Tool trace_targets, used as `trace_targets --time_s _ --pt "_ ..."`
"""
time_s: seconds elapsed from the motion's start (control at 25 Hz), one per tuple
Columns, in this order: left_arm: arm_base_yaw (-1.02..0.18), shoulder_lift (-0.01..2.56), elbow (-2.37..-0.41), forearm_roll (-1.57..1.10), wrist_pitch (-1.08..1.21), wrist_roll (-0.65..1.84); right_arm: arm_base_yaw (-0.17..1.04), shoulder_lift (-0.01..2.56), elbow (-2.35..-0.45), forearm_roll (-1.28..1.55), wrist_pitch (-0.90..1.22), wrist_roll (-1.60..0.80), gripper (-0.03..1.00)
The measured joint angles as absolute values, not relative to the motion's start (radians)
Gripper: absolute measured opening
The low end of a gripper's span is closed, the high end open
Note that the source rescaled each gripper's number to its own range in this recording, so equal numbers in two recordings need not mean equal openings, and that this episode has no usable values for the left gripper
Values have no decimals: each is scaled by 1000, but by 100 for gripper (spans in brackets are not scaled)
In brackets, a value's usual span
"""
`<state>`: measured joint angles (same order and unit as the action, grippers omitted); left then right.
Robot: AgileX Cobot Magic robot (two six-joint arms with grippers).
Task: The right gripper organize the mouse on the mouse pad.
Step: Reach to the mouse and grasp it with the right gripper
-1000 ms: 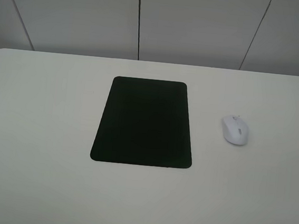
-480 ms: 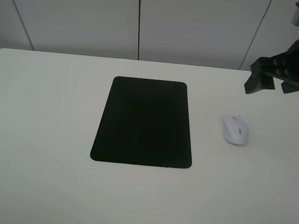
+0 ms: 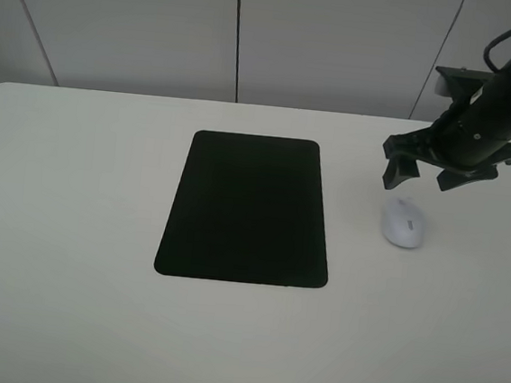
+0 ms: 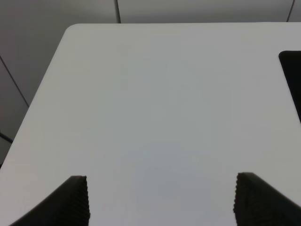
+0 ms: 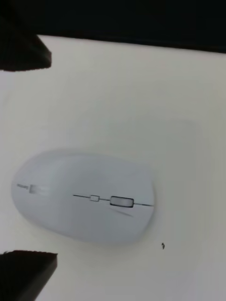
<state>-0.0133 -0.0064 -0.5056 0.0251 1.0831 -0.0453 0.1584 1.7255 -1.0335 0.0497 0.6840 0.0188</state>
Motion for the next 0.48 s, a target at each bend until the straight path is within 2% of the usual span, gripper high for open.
trace_targets --time_s 0.48 --pt "-13 -6 -506 25 1083 -45 158 1908 -1063 0 671 58 70"
